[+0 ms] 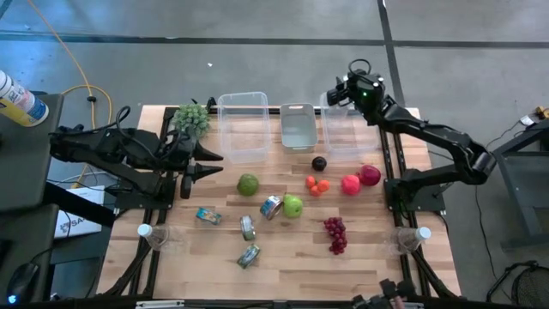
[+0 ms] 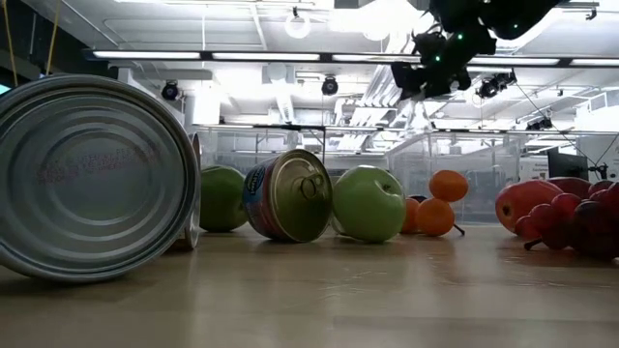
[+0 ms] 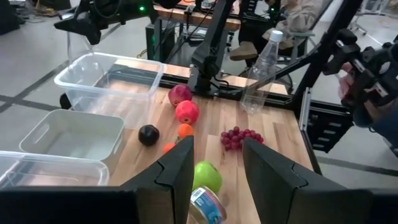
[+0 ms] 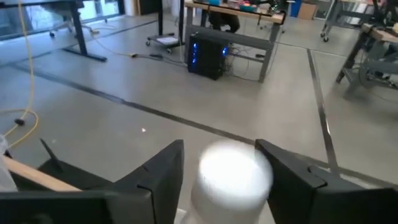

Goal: Pick & Place Food Item
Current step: Put the empty water bottle into the right transparent bin, then put the tangerines into the left transparent bin

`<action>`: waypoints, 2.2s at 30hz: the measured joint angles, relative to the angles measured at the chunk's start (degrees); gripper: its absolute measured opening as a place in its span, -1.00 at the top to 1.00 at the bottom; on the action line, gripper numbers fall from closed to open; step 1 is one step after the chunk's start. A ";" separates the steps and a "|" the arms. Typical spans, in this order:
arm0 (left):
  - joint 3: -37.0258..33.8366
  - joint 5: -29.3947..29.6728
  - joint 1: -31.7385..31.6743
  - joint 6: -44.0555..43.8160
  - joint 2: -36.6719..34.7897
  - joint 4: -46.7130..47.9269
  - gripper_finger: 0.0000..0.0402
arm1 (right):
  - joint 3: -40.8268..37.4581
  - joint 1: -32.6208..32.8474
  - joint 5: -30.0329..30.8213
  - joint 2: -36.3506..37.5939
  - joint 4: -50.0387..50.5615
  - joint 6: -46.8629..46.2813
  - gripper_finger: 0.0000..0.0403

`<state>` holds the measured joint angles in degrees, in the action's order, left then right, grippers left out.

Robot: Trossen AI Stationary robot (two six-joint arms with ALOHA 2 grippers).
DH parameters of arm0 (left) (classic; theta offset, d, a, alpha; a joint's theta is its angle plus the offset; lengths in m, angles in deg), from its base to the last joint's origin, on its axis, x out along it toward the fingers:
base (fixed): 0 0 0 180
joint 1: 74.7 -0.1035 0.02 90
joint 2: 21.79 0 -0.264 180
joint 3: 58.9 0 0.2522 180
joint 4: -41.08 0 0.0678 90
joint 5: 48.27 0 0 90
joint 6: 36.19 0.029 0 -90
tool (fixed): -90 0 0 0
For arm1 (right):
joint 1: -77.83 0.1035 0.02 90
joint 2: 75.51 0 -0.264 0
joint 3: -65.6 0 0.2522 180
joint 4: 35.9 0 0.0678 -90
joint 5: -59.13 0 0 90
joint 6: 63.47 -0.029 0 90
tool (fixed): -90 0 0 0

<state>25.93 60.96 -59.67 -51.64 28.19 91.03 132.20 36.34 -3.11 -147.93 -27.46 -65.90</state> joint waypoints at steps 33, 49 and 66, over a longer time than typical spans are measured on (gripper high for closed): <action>0.00 0.04 0.28 0.03 0.00 1.63 0.35 | 0.02 13.20 -15.68 21.78 -4.48 11.26 0.01; 0.00 -2.71 0.28 6.46 0.20 2.42 0.35 | 0.02 23.62 -52.99 24.70 5.65 7.14 0.01; 0.00 -2.75 0.26 3.90 0.83 2.09 0.35 | 0.02 28.31 -48.64 21.96 5.44 10.25 0.01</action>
<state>25.93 58.20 -59.42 -47.73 29.02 93.12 132.22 64.66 -51.75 -125.97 -22.03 -55.64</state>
